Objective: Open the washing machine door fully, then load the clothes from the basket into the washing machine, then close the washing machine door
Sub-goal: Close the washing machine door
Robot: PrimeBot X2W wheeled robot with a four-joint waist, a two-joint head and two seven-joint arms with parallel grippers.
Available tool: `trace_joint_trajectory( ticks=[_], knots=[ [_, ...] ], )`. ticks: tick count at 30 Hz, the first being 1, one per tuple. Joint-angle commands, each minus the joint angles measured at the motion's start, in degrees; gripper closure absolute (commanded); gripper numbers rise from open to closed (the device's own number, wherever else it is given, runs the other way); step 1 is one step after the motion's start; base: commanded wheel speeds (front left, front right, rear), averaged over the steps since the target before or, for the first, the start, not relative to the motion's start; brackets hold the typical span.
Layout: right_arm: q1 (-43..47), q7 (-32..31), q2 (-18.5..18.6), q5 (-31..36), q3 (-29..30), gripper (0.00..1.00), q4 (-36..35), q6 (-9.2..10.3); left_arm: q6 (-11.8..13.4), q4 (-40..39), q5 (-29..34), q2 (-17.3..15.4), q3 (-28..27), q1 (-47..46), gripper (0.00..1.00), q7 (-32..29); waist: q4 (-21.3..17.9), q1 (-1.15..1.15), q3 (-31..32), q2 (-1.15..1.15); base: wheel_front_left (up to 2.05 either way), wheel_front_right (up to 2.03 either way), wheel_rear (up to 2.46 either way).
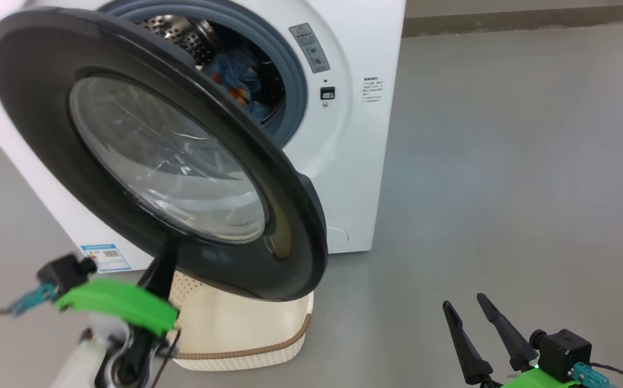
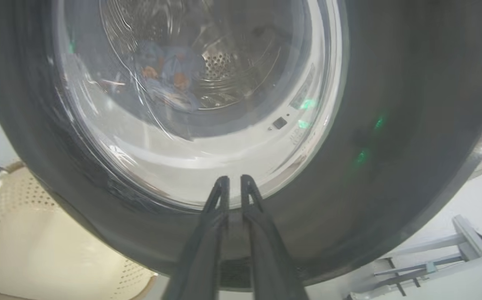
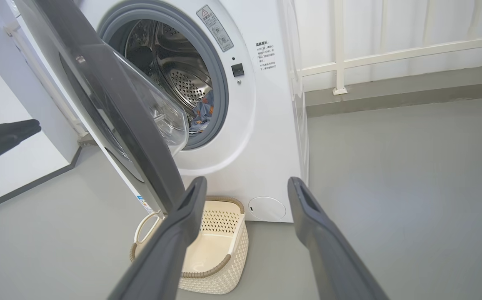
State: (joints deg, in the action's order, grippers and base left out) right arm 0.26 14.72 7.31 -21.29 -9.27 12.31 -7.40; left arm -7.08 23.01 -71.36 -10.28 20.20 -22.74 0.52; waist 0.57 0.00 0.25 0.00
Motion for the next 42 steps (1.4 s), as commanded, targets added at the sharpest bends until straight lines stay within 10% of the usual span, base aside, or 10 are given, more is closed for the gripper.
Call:
trace_joint_trajectory(
  ticks=[1, 2, 10, 17, 42],
  knots=[
    [0.10, 0.28, 0.09, 0.17, -1.07, 0.00, -1.66, -0.09, -0.40, -1.78, 4.53, -3.30, -1.01, 0.66, 0.27, 4.27, 0.83, 0.00, 0.44, 0.00, 0.00, 0.00, 0.00],
    [0.06, 0.28, 0.09, 0.24, -0.95, 0.00, -1.77, -0.09, -0.27, -1.83, 6.31, -3.86, -0.49, 1.83, 0.00, 5.73, 0.97, 0.00, 0.49, 0.00, 0.00, 0.00, 0.00],
    [0.21, 0.28, 0.15, 0.79, 0.53, 0.00, -2.65, -0.09, 7.92, -4.37, 22.38, -6.82, 0.99, 11.24, 0.00, 14.14, 1.48, 0.00, 1.21, 0.00, 0.00, 0.00, 0.00],
    [0.87, 0.28, -0.04, 1.07, 1.24, 0.00, -3.04, -0.09, 13.93, -13.94, 36.17, -3.53, -10.92, 23.13, 0.00, 14.45, 1.51, 0.00, 1.57, 0.00, 0.00, 0.00, 0.00],
    [0.35, 0.28, -1.26, 2.33, 3.04, 0.00, -1.98, -0.09, 5.65, -15.95, 51.95, 5.87, -27.20, 31.49, 0.00, 14.47, 2.60, 0.00, 3.18, 0.00, 0.00, 0.00, 0.00]
  ],
)
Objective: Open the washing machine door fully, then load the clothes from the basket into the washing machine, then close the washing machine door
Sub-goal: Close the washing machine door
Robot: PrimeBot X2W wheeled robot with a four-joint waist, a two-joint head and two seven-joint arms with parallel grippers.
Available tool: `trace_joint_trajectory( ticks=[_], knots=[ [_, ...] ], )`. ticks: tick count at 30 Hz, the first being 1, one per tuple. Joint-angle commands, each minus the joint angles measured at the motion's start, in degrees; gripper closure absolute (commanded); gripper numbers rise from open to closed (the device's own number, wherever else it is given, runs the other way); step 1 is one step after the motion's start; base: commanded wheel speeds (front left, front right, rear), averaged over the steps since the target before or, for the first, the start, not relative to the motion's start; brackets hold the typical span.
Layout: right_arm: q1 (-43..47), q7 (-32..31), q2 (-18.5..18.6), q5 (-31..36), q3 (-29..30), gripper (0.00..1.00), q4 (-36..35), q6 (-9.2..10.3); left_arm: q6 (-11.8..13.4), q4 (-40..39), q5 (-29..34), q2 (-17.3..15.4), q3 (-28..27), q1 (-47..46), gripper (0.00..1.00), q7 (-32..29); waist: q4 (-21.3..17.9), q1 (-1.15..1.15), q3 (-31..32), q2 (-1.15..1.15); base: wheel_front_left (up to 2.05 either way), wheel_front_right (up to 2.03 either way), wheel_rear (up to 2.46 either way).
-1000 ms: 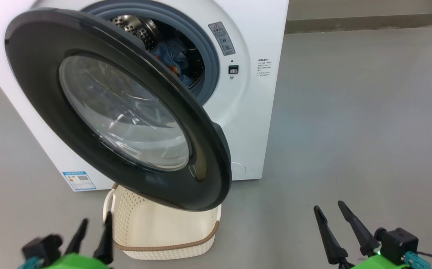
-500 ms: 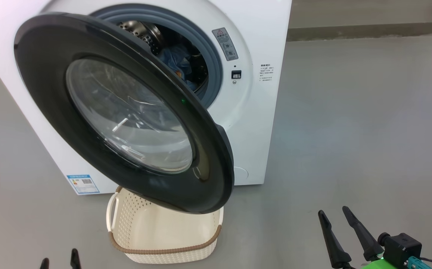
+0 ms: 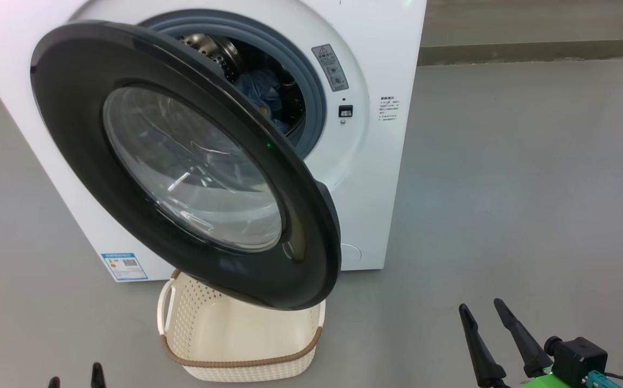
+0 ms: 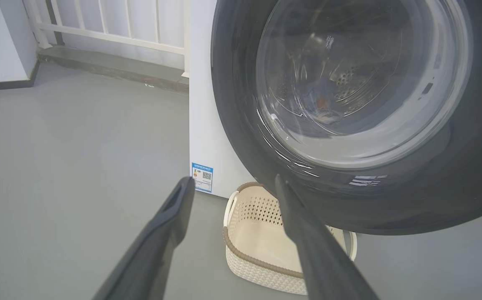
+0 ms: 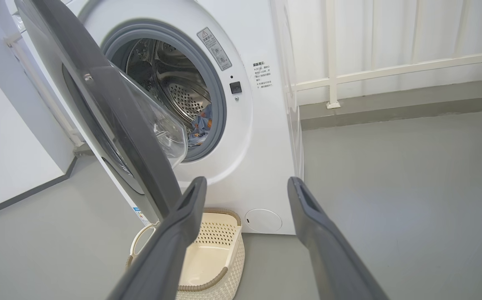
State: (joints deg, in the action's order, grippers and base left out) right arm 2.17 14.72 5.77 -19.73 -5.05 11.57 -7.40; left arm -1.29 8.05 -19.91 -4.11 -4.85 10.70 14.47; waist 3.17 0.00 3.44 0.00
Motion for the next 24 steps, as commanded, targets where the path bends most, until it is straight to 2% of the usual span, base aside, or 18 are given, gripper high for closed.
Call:
trace_joint_trajectory(
  ticks=[1, 2, 3, 4, 16, 24],
  knots=[
    [-1.55, 0.28, 0.18, 0.72, -0.98, 0.00, -1.32, -0.09, -0.31, -0.92, 0.67, -0.14, -2.48, -1.97, 0.00, 0.52, -0.01, 0.00, -0.03, 0.00, 0.00, 0.00, 0.00],
    [-1.52, 0.28, 0.10, 0.71, -0.82, 0.31, -1.36, -0.09, -0.48, -0.85, 0.86, 0.00, -2.76, -2.00, 0.00, 0.52, 0.02, 0.00, -0.04, 0.00, 0.00, 0.00, 0.00],
    [-1.48, 0.28, 0.04, 0.68, -0.69, 0.68, -1.38, -0.09, -0.62, -0.79, 1.03, 0.13, -3.02, -2.03, 0.00, 0.52, 0.05, 0.00, -0.04, 0.00, 0.00, 0.00, 0.00],
    [-1.43, 0.28, -0.01, 0.67, -0.56, 0.99, -1.37, -0.09, -0.77, -0.75, 1.19, 0.26, -3.22, -2.07, 0.00, 0.52, 0.09, 0.00, -0.04, 0.00, 0.00, 0.00, 0.00],
    [-3.31, 0.28, -0.35, -0.64, 0.69, 1.00, -1.12, -0.09, -1.65, -0.74, 1.82, 1.07, -4.55, -2.27, 0.00, 0.52, 0.72, 0.00, -0.28, 0.00, 0.00, 0.00, 0.00],
    [-11.21, 0.28, -0.73, -1.50, -0.40, 1.00, -8.70, -0.09, -1.62, -0.79, 0.87, 1.21, -4.11, -2.54, 0.00, 0.52, 1.49, 0.00, -0.86, 0.00, 0.00, 0.00, 0.00]
  ],
)
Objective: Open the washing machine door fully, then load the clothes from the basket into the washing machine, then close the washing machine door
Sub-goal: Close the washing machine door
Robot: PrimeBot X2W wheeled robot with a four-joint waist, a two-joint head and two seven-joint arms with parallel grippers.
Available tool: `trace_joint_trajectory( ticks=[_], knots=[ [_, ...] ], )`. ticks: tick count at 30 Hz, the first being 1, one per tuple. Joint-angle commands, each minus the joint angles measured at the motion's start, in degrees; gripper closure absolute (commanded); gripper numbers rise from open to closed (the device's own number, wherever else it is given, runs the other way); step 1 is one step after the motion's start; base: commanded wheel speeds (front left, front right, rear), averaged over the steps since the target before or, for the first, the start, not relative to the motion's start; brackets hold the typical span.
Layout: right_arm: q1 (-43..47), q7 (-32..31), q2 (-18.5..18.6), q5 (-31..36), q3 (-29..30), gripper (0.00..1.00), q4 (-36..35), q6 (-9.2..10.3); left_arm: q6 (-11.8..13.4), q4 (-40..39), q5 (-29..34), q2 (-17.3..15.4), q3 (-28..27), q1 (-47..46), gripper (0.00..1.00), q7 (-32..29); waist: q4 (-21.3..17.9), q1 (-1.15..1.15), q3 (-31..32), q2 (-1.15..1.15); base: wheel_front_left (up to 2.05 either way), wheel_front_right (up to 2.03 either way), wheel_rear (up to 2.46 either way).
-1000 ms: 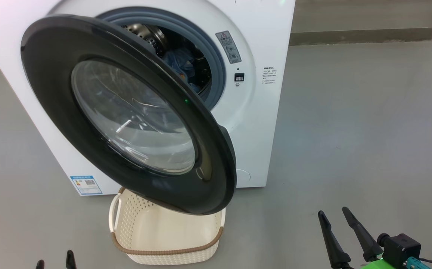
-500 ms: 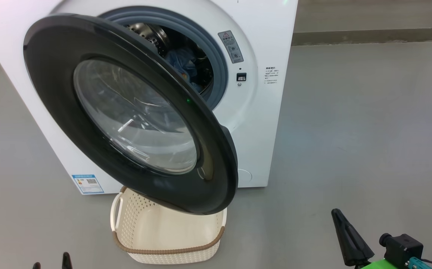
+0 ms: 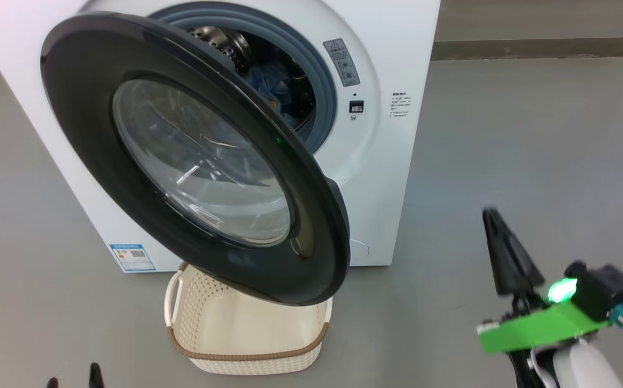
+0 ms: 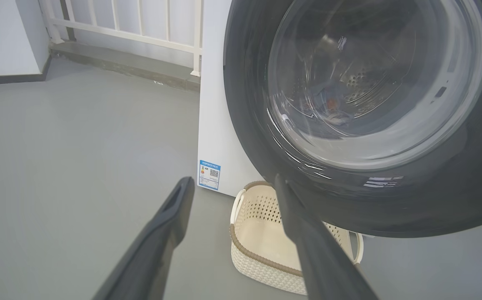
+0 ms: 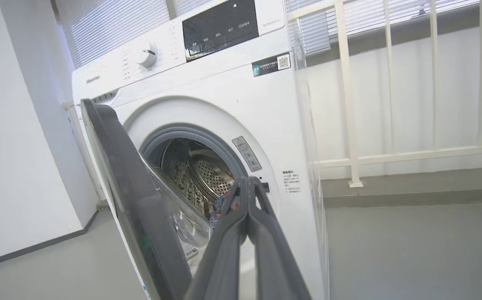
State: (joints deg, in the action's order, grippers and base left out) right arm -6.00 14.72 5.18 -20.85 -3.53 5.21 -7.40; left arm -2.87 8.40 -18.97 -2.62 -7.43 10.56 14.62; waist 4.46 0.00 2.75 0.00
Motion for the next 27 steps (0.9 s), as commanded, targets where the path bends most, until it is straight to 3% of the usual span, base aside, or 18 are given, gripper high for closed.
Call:
trace_joint_trajectory(
  ticks=[1, 8, 15, 27],
  knots=[
    [-4.34, 0.28, -0.27, -0.47, -2.48, 1.00, -3.65, -0.09, 0.09, -1.17, -0.34, -0.28, -1.25, -2.44, 0.00, 0.38, 0.37, 0.00, -0.27, 0.00, 0.00, 0.00, 0.00],
    [-11.92, 0.28, -1.54, -2.16, -11.37, 1.00, -9.47, -0.09, 0.94, -1.20, -2.13, -0.27, 1.16, -2.96, 0.00, 0.38, 2.76, 0.00, -1.49, 0.00, 0.00, 0.00, 0.00],
    [-13.36, 0.28, -2.01, -3.98, -23.06, 1.00, -4.02, -0.09, 1.36, -1.24, -3.66, -0.26, 3.50, -4.33, 0.00, 0.38, 7.27, 0.00, -2.55, 0.00, 0.00, 0.00, 0.00],
    [-13.46, 0.28, -2.16, -3.74, -22.04, 1.00, 6.40, -0.09, 1.85, -2.18, -6.30, -0.26, 6.45, -5.96, 0.00, 0.38, 13.13, 0.00, -6.11, 0.00, 0.00, 0.00, 0.00]
  ],
)
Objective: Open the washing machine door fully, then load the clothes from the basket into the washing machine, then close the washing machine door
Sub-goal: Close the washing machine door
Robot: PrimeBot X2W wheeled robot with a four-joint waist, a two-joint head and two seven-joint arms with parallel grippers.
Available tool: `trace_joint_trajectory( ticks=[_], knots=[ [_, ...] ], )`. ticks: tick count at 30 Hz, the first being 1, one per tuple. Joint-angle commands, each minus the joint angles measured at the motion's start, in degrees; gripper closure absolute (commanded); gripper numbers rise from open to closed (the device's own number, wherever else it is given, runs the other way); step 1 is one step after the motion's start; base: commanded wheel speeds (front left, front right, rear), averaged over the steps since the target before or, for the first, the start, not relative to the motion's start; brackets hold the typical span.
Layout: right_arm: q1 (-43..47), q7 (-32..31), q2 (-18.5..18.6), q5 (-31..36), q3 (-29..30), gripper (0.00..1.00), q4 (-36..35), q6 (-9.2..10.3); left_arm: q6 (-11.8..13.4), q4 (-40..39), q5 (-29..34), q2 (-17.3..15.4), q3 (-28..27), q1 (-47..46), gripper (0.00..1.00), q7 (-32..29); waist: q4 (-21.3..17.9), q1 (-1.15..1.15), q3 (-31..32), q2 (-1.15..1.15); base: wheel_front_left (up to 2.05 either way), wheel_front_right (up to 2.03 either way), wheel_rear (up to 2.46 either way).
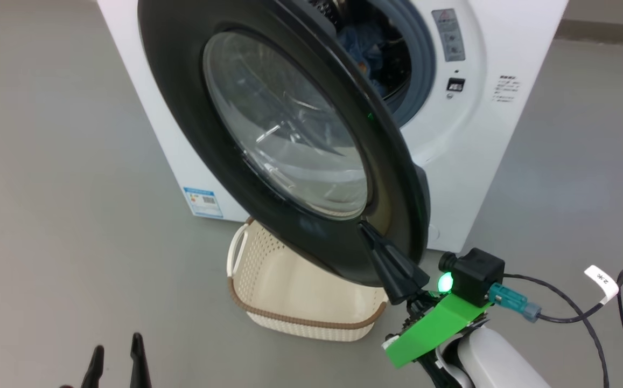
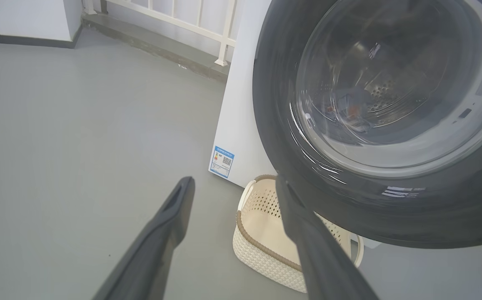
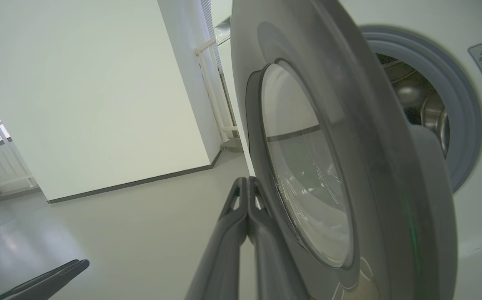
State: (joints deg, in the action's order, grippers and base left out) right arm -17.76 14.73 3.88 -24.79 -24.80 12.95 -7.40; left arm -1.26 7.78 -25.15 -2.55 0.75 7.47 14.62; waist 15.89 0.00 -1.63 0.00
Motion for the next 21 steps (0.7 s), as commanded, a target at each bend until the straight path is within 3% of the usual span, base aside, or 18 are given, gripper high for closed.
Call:
trace_joint_trajectory(
  ticks=[1, 7, 21],
  knots=[
    [-2.05, 0.27, -0.75, 0.33, -0.49, 1.00, -0.86, -0.09, 0.30, -1.66, -0.43, -0.33, -1.40, -3.20, 0.00, 0.38, 2.08, 0.00, -2.23, 0.00, 0.00, 0.00, 0.00],
    [-4.00, 0.27, 0.06, 0.83, 1.54, 1.00, 0.37, -0.09, 0.83, -2.13, -1.75, -0.33, -0.40, -4.57, 0.00, 0.38, 3.05, 0.00, -4.97, 0.00, 0.00, 0.00, 0.00],
    [-6.79, 0.27, 2.32, 1.82, 4.85, 1.00, 0.16, -0.09, 0.85, -1.73, -2.27, -0.33, 0.17, -6.10, 0.00, 0.38, 1.29, 0.00, -8.05, 0.00, 0.00, 0.00, 0.00]
  ],
)
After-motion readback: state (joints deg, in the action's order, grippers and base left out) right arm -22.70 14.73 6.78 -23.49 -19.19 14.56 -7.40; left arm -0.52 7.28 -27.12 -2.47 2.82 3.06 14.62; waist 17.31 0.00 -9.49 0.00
